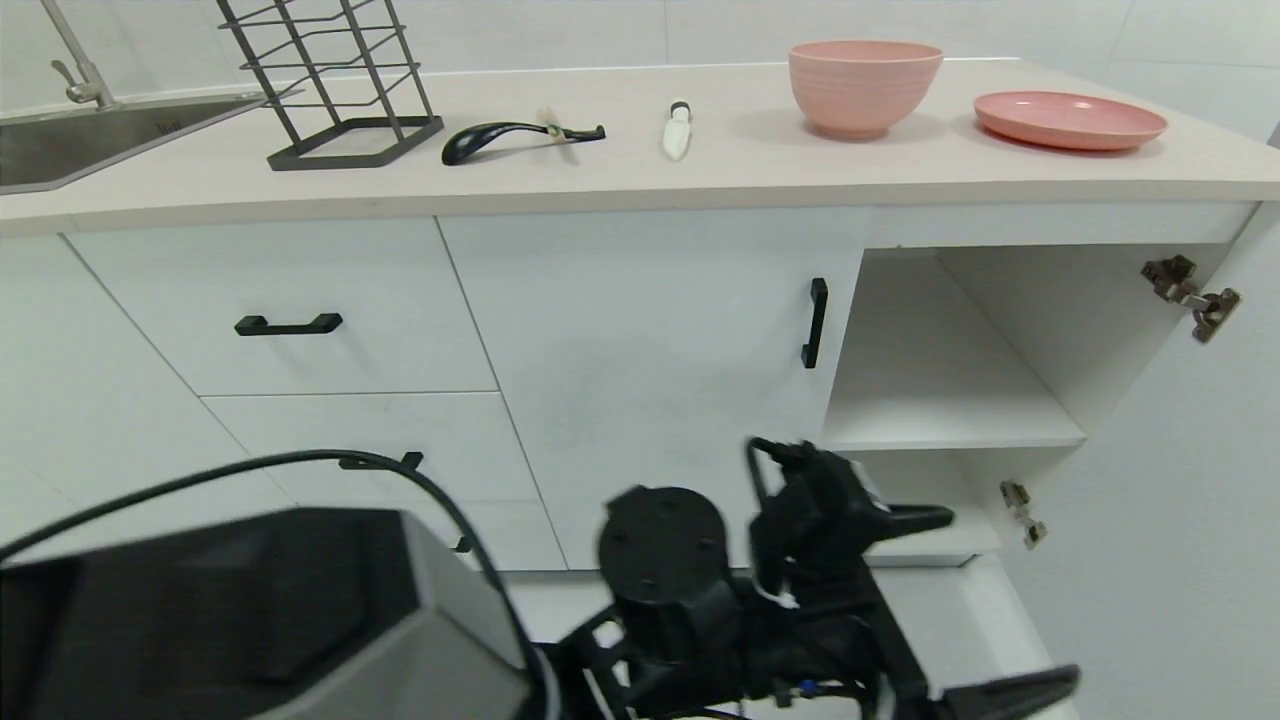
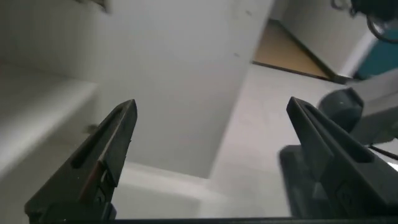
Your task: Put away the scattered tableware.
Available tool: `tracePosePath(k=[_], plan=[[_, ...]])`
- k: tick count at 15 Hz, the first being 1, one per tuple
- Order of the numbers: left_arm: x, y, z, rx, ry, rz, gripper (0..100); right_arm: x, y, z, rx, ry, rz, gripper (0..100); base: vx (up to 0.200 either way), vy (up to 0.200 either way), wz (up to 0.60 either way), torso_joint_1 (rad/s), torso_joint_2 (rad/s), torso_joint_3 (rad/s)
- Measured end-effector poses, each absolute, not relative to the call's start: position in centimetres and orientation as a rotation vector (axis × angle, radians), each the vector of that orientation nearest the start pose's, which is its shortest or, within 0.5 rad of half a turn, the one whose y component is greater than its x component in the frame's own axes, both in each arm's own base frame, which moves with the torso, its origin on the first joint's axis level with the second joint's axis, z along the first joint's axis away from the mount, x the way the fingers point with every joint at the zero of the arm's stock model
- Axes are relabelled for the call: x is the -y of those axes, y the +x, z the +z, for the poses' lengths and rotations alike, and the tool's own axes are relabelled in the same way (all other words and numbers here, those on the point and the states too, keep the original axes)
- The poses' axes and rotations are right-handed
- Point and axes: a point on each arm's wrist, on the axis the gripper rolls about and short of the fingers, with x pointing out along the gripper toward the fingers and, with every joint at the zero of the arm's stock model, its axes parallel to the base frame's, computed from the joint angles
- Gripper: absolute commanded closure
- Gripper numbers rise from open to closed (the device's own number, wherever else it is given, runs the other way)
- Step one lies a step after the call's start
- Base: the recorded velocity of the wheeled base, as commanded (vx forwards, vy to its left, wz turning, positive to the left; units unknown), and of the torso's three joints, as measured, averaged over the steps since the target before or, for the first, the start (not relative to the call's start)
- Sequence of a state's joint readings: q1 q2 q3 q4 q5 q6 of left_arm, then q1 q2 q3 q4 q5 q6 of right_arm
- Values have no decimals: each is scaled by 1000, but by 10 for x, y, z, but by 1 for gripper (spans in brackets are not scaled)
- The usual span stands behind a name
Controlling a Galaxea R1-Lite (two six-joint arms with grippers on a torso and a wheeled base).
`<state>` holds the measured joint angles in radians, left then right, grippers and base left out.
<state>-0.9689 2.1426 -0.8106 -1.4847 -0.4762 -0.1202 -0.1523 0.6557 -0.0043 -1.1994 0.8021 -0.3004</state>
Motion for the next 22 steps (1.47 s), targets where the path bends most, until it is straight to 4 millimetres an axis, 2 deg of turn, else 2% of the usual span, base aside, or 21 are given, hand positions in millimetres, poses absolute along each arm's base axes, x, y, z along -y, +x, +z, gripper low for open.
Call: tracePosePath(k=[2, 5, 7, 9, 12, 14, 16, 18, 20, 22], plan=[[248, 204, 149, 161, -108, -1325, 0, -12, 31, 180, 532, -510, 567, 0, 0, 0, 0, 0, 0, 0], [159, 179, 182, 267, -75, -1151, 0, -12, 25, 158, 368, -428, 597, 0, 0, 0, 0, 0, 0, 0], [108, 151, 182, 275, -50, -1031, 0, -14, 16, 134, 210, -349, 625, 0, 0, 0, 0, 0, 0, 0], [66, 123, 179, 272, -23, -878, 0, -16, 6, 122, 178, -340, 666, 0, 0, 0, 0, 0, 0, 0], [31, 80, 175, 265, 27, -704, 0, -16, -8, 116, 239, -338, 802, 0, 0, 0, 0, 0, 0, 0], [19, 48, 164, 227, 46, -627, 0, -13, -17, 113, 294, -345, 760, 0, 0, 0, 0, 0, 0, 0], [12, 17, 141, 136, 46, -555, 0, -10, -19, 112, 301, -319, 604, 0, 0, 0, 0, 0, 0, 0], [7, -7, 111, 31, 23, -403, 0, -9, -18, 102, 193, -231, 430, 0, 0, 0, 0, 0, 0, 0], [4, -17, 85, -49, 18, -206, 0, -7, -18, 84, 12, -143, 272, 0, 0, 0, 0, 0, 0, 0], [2, -20, 82, 5, 74, -81, 0, -4, -19, 79, -27, -128, 144, 0, 0, 0, 0, 0, 0, 0]])
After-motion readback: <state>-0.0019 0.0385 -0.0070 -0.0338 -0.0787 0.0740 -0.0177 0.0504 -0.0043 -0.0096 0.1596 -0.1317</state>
